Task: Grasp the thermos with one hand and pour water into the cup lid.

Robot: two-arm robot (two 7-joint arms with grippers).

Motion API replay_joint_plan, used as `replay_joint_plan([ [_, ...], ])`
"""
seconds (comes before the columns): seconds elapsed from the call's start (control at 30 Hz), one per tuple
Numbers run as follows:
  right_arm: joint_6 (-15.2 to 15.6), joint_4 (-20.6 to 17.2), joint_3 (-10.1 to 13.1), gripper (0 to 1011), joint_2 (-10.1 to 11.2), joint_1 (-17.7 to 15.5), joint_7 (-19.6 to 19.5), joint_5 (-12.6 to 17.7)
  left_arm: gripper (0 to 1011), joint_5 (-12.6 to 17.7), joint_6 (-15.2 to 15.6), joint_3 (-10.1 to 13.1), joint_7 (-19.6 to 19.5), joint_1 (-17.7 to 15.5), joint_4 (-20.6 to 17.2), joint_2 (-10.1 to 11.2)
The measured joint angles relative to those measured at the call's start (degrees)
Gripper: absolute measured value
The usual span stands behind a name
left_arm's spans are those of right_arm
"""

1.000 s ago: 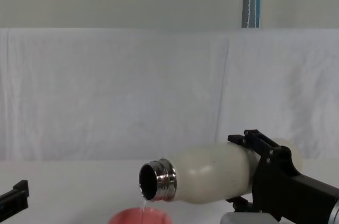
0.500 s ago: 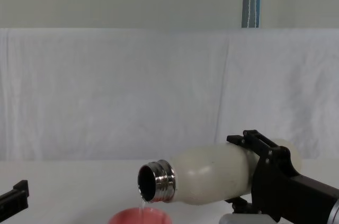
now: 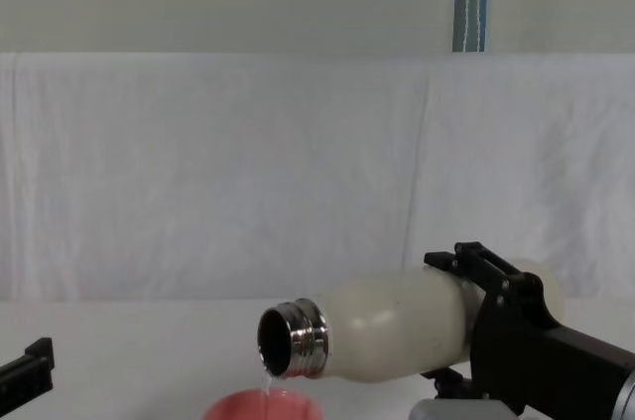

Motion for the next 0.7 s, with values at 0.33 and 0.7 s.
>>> replay_joint_plan([
  [0.33, -0.01, -0.01, -0.06, 951, 0.09, 0.05, 0.01, -0.11, 1001, 0.00, 0.00, 0.00, 0.00, 0.00, 0.00, 0.00],
  [0.7, -0.02, -0.13, -0.08, 951, 0.17, 0.03, 0.01, -0.15, 1001, 0.00, 0.00, 0.00, 0.00, 0.00, 0.00, 0.00],
])
